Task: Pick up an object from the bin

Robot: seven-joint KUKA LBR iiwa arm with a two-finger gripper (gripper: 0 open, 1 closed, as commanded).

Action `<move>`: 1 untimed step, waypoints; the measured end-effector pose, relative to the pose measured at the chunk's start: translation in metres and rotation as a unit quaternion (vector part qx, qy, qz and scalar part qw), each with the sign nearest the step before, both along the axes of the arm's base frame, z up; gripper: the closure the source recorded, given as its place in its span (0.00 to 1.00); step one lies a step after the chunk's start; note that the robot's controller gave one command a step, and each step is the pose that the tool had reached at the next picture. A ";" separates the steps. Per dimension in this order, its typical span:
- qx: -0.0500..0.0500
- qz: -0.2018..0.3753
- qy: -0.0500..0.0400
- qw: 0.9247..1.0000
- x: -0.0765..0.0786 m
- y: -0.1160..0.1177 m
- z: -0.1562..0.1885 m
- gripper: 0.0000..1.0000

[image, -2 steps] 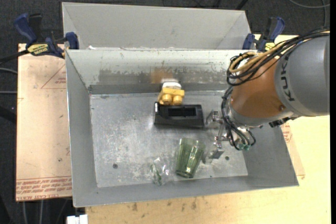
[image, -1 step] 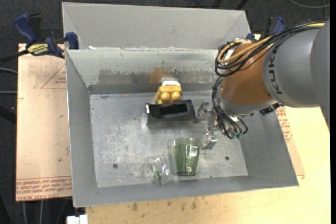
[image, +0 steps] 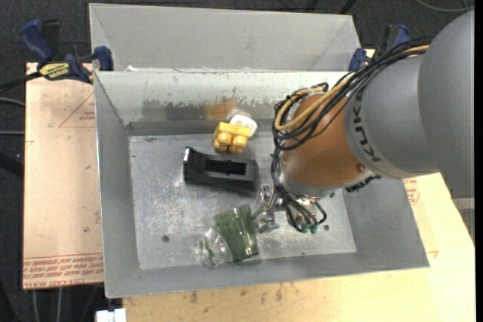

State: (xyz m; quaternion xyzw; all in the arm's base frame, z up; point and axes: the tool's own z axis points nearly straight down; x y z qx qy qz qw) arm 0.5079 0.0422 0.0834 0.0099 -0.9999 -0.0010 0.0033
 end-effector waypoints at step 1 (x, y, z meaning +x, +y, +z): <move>-0.001 -0.001 -0.003 1.000 0.001 -0.001 -0.002 0.00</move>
Offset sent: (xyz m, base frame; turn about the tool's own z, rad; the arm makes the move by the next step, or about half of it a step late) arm 0.0000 0.0000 0.0000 0.0000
